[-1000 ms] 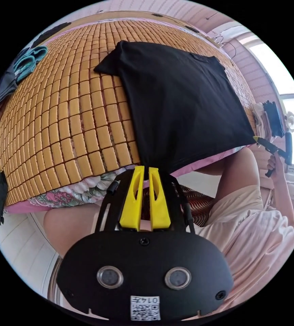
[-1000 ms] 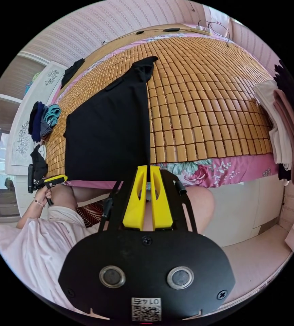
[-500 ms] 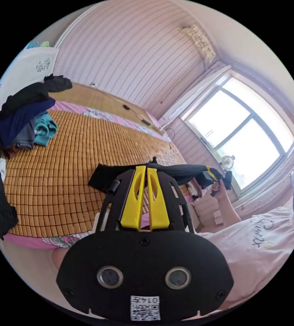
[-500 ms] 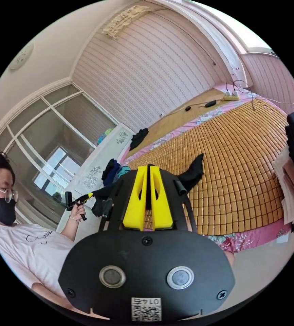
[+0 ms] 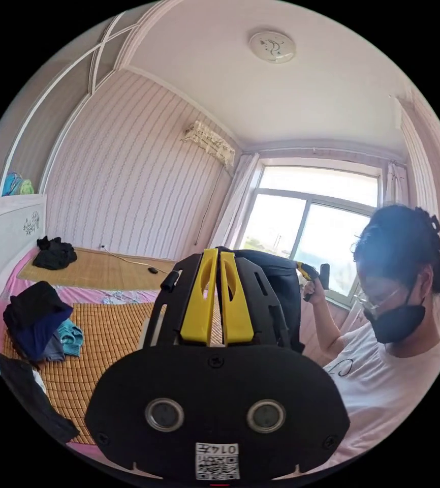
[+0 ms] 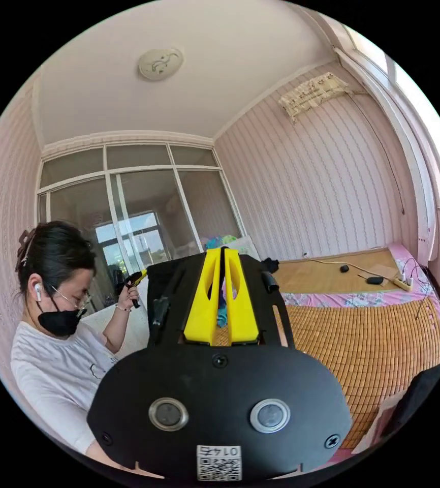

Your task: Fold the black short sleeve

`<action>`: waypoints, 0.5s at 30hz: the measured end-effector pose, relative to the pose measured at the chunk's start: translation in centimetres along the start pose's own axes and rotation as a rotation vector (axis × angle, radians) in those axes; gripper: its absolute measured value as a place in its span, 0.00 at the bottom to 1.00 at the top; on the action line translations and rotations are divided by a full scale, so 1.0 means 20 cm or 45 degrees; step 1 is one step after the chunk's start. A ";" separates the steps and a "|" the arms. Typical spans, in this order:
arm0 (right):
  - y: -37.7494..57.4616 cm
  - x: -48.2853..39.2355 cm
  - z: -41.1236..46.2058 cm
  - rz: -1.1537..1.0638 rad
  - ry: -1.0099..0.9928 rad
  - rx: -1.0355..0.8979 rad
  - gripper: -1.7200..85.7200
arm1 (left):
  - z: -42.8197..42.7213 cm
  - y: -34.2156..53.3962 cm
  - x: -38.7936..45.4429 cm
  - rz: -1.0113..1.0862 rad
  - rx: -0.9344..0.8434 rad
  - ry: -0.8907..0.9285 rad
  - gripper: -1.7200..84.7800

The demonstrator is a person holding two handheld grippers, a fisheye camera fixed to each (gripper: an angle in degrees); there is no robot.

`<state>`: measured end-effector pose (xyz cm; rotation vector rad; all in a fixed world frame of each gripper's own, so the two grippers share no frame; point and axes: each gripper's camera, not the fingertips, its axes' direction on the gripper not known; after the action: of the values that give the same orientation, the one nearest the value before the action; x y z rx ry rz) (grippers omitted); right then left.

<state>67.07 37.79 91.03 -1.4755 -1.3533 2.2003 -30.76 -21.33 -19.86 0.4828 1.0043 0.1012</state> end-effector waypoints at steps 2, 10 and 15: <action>0.07 0.27 0.35 0.137 0.186 -0.265 0.03 | 0.21 0.03 -0.14 -0.065 -0.155 -0.146 0.01; 0.02 0.62 0.77 0.322 0.301 -0.145 0.02 | 0.60 -0.08 -0.37 -0.176 -0.120 -0.322 0.01; -0.10 0.47 0.66 0.091 0.272 0.005 0.02 | 0.58 -0.11 -0.40 -0.102 -0.144 -0.267 0.01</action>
<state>51.14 36.55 87.63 -1.7261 -1.2444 2.0140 -25.73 -29.62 -9.39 0.3413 0.8065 0.0346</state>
